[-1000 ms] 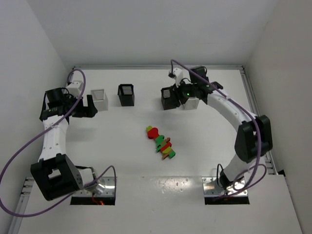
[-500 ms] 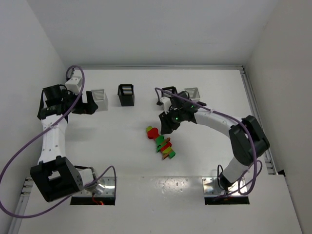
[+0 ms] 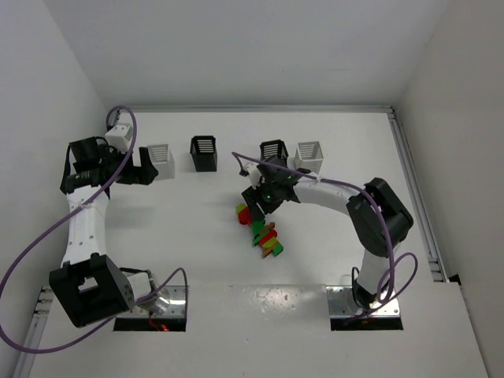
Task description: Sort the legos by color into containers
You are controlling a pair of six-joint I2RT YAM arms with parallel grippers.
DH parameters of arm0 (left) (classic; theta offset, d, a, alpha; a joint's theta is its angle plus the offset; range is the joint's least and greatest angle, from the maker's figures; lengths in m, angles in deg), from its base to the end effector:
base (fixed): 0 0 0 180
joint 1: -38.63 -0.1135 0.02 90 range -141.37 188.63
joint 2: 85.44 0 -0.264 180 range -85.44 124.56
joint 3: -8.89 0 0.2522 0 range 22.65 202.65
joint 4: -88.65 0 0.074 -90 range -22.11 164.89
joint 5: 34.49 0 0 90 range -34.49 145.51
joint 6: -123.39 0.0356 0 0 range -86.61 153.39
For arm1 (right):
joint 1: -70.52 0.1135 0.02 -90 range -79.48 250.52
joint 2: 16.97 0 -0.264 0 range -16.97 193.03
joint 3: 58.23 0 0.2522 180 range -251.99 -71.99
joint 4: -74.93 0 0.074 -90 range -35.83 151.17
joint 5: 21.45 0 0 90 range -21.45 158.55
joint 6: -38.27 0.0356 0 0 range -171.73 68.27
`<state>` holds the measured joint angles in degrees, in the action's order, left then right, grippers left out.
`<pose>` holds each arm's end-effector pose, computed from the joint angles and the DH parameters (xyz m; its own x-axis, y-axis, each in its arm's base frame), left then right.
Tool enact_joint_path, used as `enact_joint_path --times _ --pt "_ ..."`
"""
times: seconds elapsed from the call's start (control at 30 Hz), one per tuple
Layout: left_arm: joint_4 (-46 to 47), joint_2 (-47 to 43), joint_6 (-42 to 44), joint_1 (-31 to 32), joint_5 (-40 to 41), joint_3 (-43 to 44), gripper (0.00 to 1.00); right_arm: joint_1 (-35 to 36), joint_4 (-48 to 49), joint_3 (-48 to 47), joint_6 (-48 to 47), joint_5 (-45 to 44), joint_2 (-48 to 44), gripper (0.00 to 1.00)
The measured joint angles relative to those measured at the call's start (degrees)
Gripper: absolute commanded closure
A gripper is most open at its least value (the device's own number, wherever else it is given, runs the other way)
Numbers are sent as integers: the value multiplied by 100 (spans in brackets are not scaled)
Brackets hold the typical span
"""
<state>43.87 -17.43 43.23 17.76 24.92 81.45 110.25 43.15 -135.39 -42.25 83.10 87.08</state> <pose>0.2423 0.0730 0.3107 -0.5850 -0.0656 -0.8084 0.1587 0.9682 -0.1934 0.2753 0.2404 0.1629 -0.7664 -0.4297 -0.4775 -0.6011 0.7418 0.2973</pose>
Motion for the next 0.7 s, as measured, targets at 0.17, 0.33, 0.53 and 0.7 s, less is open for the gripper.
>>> enact_joint_path --times 0.17,0.33,0.53,0.7 --pt "-2 0 0 0 46 -15 0 120 -4 -101 42 -116 125 34" --pt "0 0 7 0 118 -33 0 240 -9 -133 46 -227 284 34" --pt "26 -7 24 0 151 -170 0 291 -11 -149 2 -352 542 57" --pt "28 -234 205 0 -55 -411 0 291 55 -146 -120 -339 568 84"
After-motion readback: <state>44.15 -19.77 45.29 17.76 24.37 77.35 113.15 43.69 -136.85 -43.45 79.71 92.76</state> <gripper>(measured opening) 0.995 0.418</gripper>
